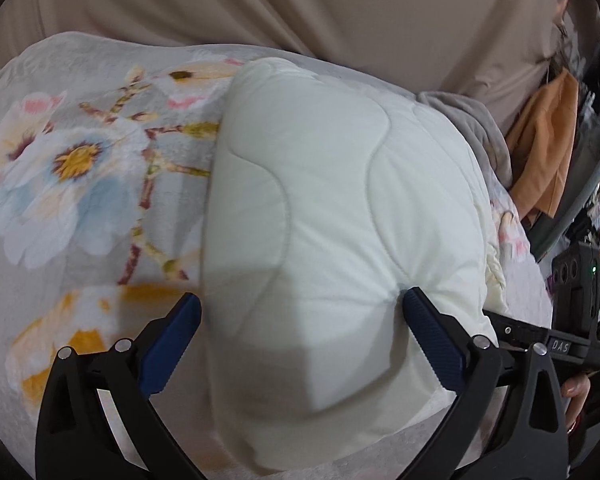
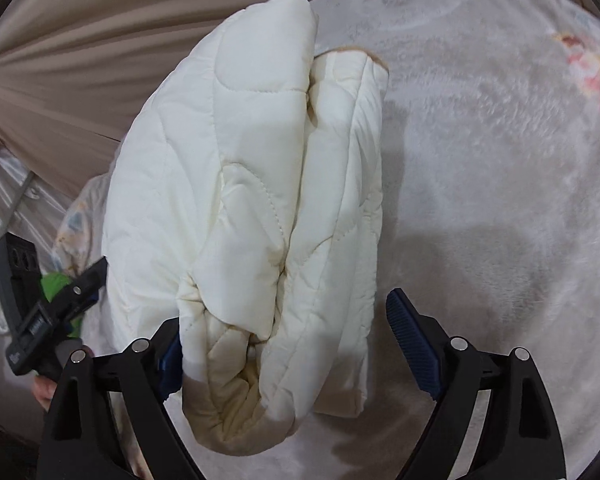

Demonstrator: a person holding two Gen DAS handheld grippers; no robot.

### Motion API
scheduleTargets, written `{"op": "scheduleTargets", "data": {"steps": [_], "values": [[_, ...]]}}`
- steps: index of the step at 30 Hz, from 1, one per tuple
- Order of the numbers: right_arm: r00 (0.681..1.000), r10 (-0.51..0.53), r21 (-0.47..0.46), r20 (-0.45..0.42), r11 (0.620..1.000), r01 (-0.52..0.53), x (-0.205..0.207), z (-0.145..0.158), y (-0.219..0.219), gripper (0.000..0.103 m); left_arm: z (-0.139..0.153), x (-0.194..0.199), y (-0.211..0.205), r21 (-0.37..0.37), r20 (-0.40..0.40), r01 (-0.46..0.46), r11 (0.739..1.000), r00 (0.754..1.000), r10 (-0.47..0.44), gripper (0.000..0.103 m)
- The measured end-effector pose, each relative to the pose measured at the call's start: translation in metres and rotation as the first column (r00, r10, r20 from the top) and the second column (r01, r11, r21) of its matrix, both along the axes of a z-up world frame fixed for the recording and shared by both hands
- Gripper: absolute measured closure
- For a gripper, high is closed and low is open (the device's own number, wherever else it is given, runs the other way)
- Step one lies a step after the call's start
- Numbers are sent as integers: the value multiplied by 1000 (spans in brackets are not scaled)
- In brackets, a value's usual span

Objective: Fold large clothes

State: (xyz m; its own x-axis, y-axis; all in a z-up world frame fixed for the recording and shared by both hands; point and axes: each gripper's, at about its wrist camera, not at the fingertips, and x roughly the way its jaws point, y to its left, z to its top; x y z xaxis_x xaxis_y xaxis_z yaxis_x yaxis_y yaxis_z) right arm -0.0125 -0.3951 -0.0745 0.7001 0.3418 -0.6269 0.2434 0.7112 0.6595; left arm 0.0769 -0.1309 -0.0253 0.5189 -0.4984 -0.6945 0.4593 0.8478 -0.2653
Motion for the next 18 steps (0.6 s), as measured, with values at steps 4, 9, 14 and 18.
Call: {"op": "scheduleTargets", "data": {"steps": [4, 9, 14, 18], "values": [[1000, -4, 23, 15, 1000, 4, -1, -3, 1, 18, -2, -3, -14, 58, 52, -25, 998, 998, 22, 5], [999, -11, 50, 34, 999, 9, -1, -5, 6, 19, -3, -3, -16, 68, 76, -36, 997, 997, 31, 5], [999, -21, 37, 44, 999, 20, 1, -3, 9, 20, -2, 3, -15, 76, 87, -7, 997, 996, 1, 5], [998, -21, 17, 55, 1000, 20, -1, -3, 14, 20, -4, 15, -5, 34, 37, 50, 998, 998, -51, 5]]}}
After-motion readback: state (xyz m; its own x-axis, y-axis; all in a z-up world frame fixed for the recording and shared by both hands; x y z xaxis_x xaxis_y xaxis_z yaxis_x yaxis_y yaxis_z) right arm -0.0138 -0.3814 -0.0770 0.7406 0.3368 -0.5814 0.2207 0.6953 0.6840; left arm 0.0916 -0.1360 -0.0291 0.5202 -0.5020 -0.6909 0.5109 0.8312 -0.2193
